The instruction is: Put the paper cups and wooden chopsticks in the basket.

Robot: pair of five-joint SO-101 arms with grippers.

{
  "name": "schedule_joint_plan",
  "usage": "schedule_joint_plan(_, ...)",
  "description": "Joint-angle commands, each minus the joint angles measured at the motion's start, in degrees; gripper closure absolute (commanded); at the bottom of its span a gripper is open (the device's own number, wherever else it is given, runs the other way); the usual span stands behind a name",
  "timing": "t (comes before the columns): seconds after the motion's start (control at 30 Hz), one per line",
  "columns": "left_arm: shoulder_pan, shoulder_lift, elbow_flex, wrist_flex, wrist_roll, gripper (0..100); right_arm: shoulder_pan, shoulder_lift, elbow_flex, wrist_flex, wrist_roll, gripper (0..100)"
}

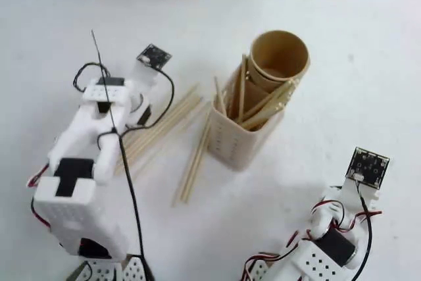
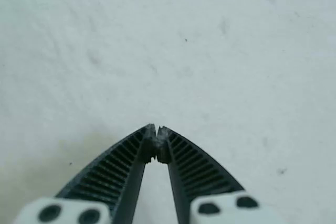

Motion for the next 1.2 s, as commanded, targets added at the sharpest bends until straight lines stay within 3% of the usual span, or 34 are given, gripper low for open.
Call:
schedule_joint_plan(0.0, -0.4, 0.7, -4.8, 0.8, 0.1, 91, 0.3, 0.2, 0.6, 0.1, 0.5, 98.1)
schedule_joint_plan(0.17, -0.1, -3.1, -2.7, -1.1, 3.2, 86, 0.2, 0.2, 0.6, 0.1, 0.5, 98.1)
schedule_joint_plan(0.27, 0.9, -5.6, 2.4, -5.9, 3.2, 87, 0.2, 0.2, 0.6, 0.1, 0.5, 98.1)
schedule_joint_plan(0.67, 1.2, -10.9, 6.5, -8.5, 5.6, 87, 0.3, 0.2, 0.6, 0.1, 0.5, 98.1)
schedule_joint_plan(0.9, 5.1, -18.9, 18.3, -16.0, 1.6, 87, 0.1, 0.2, 0.6, 0.1, 0.5, 98.1)
schedule_joint_plan(1.17, 4.4, -12.2, 15.2, -15.0, 1.5, 87, 0.3, 0.2, 0.6, 0.1, 0.5, 98.1)
